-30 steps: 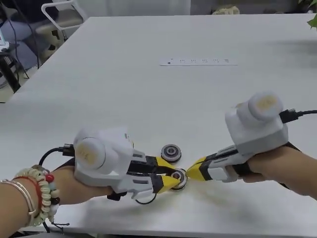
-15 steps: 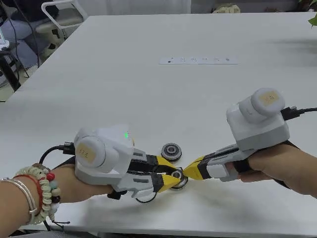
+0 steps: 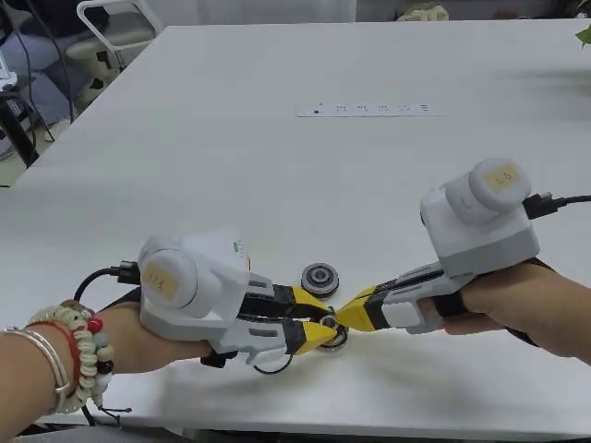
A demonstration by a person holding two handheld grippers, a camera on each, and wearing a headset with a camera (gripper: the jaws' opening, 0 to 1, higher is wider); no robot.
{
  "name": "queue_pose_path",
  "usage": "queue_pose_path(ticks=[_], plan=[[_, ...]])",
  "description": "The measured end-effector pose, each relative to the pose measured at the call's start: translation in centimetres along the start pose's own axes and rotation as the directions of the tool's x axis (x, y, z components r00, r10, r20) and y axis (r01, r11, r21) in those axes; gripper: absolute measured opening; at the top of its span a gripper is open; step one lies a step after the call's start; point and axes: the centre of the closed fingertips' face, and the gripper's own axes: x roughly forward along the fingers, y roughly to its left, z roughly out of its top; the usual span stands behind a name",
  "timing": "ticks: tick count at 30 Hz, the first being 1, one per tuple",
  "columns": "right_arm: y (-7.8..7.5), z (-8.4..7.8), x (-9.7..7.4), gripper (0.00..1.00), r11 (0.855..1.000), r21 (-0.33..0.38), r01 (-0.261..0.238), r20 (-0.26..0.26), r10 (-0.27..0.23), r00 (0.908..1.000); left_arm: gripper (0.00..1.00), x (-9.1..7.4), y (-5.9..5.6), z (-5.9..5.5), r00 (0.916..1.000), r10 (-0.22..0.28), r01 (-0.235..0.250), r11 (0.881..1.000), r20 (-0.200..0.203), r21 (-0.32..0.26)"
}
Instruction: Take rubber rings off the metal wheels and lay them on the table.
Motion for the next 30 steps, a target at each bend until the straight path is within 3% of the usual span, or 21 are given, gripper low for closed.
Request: queue_pose_path(ticks=[6, 8, 10, 18, 26, 30], plan=[[0.3, 0.3, 0.0, 0.0, 1.0, 0.007, -0.011, 0.015, 0.011, 0.9998, 0.08, 0.0, 0.0, 0.0, 1.0, -0.001, 0.001, 1.0, 0.0, 0.001], [1.1, 1.1, 0.0, 0.0, 0.999, 0.015, -0.049, 0.054, 0.048, 0.9974, 0.08, 0.0, 0.0, 0.0, 1.0, 0.0, 0.0, 1.0, 0.0, 0.001], [0.5, 1.1, -0.2, 0.0, 1.0, 0.004, -0.017, 0.042, 0.017, 0.999, 0.08, 0.0, 0.0, 0.0, 1.0, 0.0, 0.0, 1.0, 0.0, 0.0], [-0.3, 0.0, 0.0, 0.0, 1.0, 0.011, 0.024, -0.002, -0.024, 0.9997, 0.08, 0.1, 0.0, 0.1, 1.0, 0.001, -0.001, 1.0, 0.0, -0.007], [-0.7, -0.3, 0.0, 0.0, 0.999, -0.009, 0.039, -0.025, -0.04, 0.9989, 0.08, 0.0, 0.0, 0.1, 0.9974, -0.012, 0.012, 1.0, -0.071, -0.004], [-0.7, -0.3, 0.0, 0.0, 0.999, -0.008, 0.042, -0.03, -0.042, 0.9986, 0.16, -0.6, -0.2, 0.4, 0.9961, -0.027, 0.029, 0.999, -0.083, 0.016]])
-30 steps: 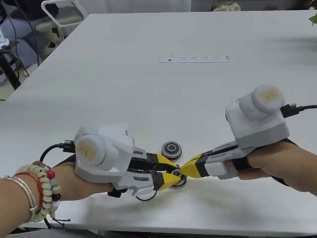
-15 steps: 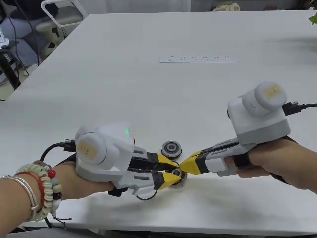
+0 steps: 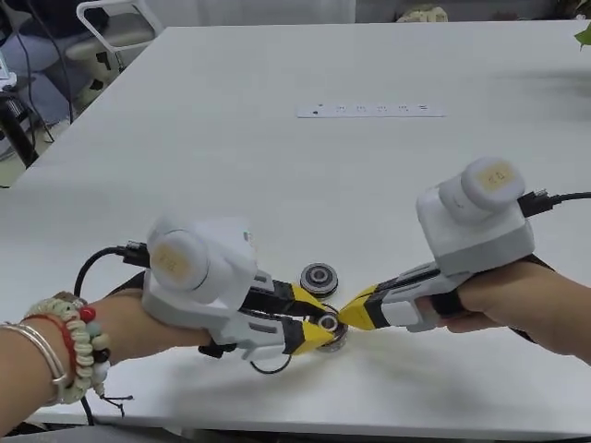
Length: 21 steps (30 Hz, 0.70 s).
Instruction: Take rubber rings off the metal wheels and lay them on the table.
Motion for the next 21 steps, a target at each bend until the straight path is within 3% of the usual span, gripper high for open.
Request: queue_pose_path(ticks=[3, 6, 9, 11, 17, 21], plan=[[-0.1, 0.0, 0.0, 0.0, 1.0, -0.002, 0.002, -0.001, -0.002, 1.0, 0.21, -0.6, -0.3, 0.9, 0.9997, -0.02, 0.02, 1.0, 0.014, 0.001], [-0.1, 0.0, -0.1, 0.0, 1.0, -0.007, 0.004, -0.003, -0.004, 1.0, 0.33, -1.0, -1.1, 2.0, 0.998, -0.052, 0.052, 0.999, 0.035, 0.0], [-0.1, 0.0, -0.1, 0.0, 1.0, -0.007, 0.003, -0.002, -0.003, 1.0, 0.46, -1.4, -1.9, 2.5, 0.9963, -0.084, 0.084, 0.996, 0.02, -0.015], [-0.2, 0.0, -0.1, 0.0, 1.0, -0.006, 0.003, -0.002, -0.003, 1.0, 0.52, -1.8, -2.3, 3.0, 0.9953, -0.095, 0.094, 0.995, 0.02, 0.013], [-0.2, 0.1, -0.2, 0.0, 1.0, -0.008, 0.0, 0.001, 0.0, 1.0, 0.67, -3.6, -2.5, 3.6, 0.9965, -0.083, 0.083, 0.997, -0.008, -0.003], [0.0, 0.3, -0.3, 0.0, 1.0, -0.016, -0.004, 0.004, 0.004, 1.0, 0.76, -5.3, -2.7, 4.4, 0.9982, -0.057, 0.058, 0.998, 0.017, -0.011]])
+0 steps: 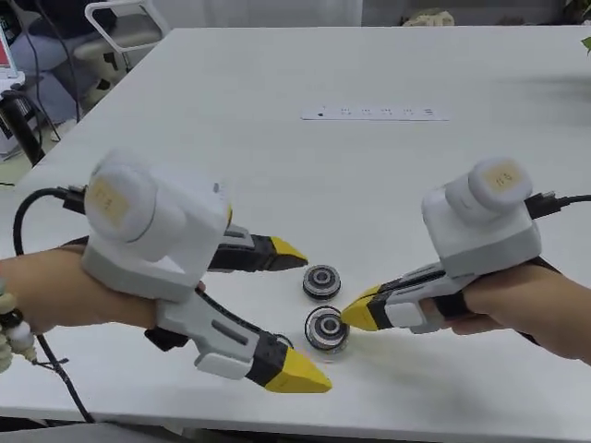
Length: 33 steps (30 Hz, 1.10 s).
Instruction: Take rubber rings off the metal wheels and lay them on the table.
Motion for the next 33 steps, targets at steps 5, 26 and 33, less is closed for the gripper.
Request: queue_pose_path(ticks=[5, 26, 33], plan=[[-0.1, -0.1, -0.1, 0.0, 1.0, -0.013, 0.005, -0.008, -0.005, 0.9999, 0.81, -2.1, 0.3, 0.7, 0.9967, 0.075, -0.074, 0.997, 0.032, -0.011], [0.3, 0.4, -0.7, 0.0, 1.0, -0.027, 0.003, 0.001, -0.003, 1.0, 0.94, -7.6, -0.3, -2.1, 0.9559, 0.289, -0.277, 0.948, 0.054, -0.158], [0.5, 1.4, -1.4, 0.0, 1.0, -0.027, 0.006, 0.041, -0.005, 0.9992, 0.95, -7.2, -0.6, -3.2, 0.9512, 0.303, -0.287, 0.938, 0.058, -0.194]])
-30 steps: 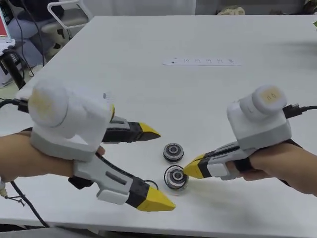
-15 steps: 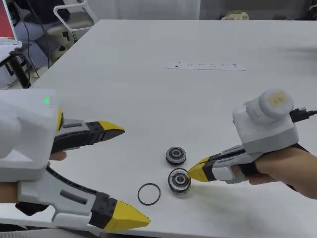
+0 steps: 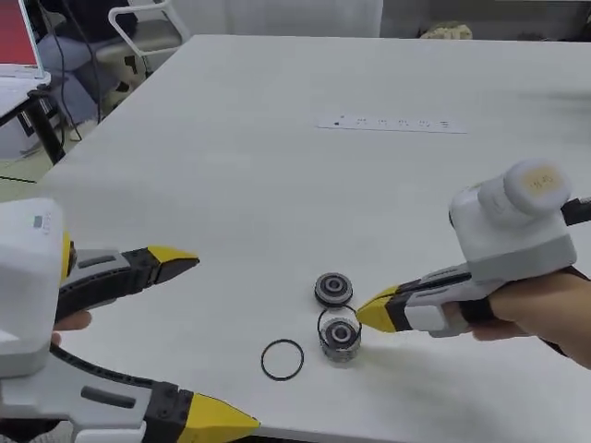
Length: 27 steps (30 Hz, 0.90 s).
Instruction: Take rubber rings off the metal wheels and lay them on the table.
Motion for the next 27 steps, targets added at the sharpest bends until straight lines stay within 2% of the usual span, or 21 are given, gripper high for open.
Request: queue_pose_path(ticks=[3, 8, 13, 20, 27], plan=[[-0.1, 0.4, -0.3, 0.0, 1.0, 0.008, 0.005, 0.021, -0.005, 0.9998, 0.95, 0.2, 0.0, -0.4, 1.0, 0.0, 0.0, 1.0, -0.009, -0.016], [-0.1, 0.9, -0.7, 0.0, 1.0, 0.013, 0.011, 0.048, -0.012, 0.9988, 0.95, 0.4, 0.1, -0.5, 1.0, 0.007, -0.007, 0.999, 0.002, -0.038], [0.3, 1.6, -0.8, 0.0, 1.0, 0.018, 0.006, 0.074, -0.008, 0.9972, 0.96, 0.5, -0.1, -1.0, 0.9999, 0.0, -0.001, 0.999, -0.016, -0.051], [1.3, 1.9, -0.3, 0.0, 1.0, -0.01, -0.005, 0.074, 0.006, 0.9973, 0.98, 0.6, -0.3, -1.4, 0.9996, -0.01, 0.008, 0.997, -0.027, -0.076], [2.3, 1.7, 0.7, 0.0, 0.999, -0.031, -0.03, 0.057, 0.032, 0.9979, 0.98, 0.6, -0.2, -1.2, 0.9999, -0.01, 0.01, 0.996, -0.006, -0.093]])
